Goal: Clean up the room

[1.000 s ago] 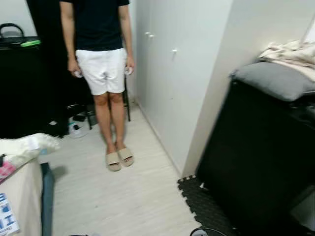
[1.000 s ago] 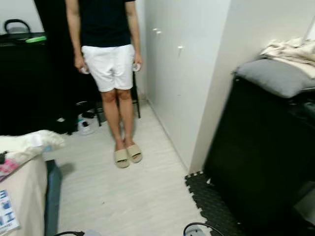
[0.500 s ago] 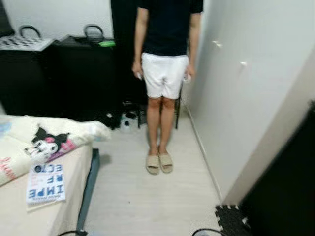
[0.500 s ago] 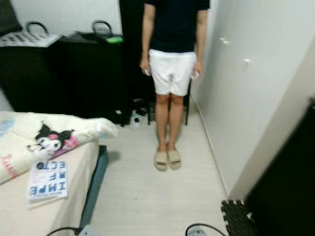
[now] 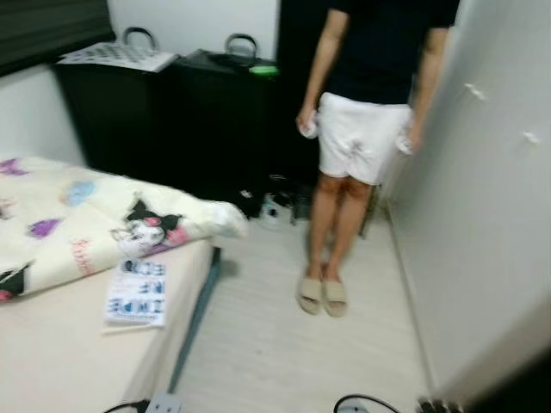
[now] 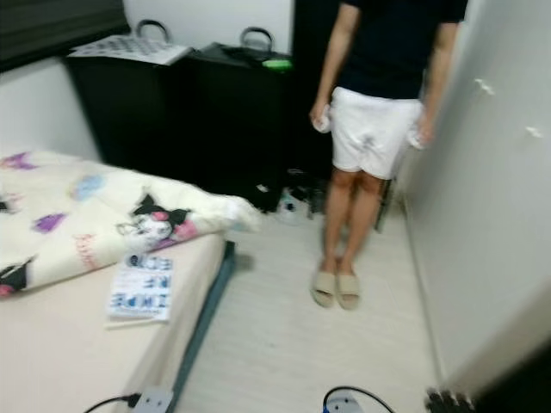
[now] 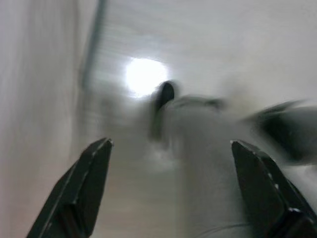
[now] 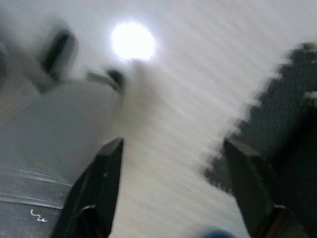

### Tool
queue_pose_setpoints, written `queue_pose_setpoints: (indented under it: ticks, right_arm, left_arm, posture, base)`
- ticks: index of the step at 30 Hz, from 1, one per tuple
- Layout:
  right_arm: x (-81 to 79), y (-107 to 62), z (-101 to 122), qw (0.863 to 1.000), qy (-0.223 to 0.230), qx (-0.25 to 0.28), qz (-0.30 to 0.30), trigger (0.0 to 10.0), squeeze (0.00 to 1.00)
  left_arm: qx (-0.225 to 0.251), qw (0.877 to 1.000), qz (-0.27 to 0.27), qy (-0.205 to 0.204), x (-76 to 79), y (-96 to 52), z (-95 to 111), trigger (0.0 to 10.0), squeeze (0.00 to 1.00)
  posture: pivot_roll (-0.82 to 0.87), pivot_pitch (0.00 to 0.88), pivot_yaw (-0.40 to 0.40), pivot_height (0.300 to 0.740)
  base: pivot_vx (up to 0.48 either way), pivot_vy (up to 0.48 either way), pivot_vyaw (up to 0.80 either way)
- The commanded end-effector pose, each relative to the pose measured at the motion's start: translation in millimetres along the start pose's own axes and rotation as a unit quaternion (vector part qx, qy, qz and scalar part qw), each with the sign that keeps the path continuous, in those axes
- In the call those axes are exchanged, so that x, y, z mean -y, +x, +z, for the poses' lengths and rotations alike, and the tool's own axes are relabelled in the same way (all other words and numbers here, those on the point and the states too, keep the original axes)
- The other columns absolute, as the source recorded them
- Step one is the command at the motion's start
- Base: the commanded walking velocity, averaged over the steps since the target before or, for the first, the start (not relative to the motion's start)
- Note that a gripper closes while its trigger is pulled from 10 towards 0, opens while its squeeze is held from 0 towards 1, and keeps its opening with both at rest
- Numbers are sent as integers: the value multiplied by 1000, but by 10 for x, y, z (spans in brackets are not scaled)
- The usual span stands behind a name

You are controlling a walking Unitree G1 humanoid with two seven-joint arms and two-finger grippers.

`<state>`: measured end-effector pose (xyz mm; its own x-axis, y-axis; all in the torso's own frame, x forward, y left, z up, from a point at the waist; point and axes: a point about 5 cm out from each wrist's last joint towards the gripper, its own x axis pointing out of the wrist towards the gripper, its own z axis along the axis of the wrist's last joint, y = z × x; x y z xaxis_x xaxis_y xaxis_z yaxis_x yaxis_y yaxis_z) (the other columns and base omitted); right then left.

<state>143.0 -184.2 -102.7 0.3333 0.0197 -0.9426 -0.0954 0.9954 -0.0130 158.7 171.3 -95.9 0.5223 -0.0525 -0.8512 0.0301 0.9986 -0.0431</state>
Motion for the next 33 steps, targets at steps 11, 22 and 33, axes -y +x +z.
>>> queue_pose_setpoints:
  ticks: [11,22,33]
  right_arm:
    - [-25,-6,39,977,197,70,29,10000,0]
    - [-18,-7,31,981,180,66,29,10000,0]
    - [-7,-6,21,984,165,57,20,10000,0]
  left_arm:
    - [36,990,-35,-132,19,3,76,10000,0]
    - [37,988,-59,-139,84,5,69,10000,0]
    - [33,988,-69,-137,133,9,59,10000,0]
  posture:
    - [36,0,-101,740]
    - [36,0,-99,740]
    - [33,0,-93,740]
  base:
    - [0,0,794]
    - [0,0,794]
    - [0,0,101]
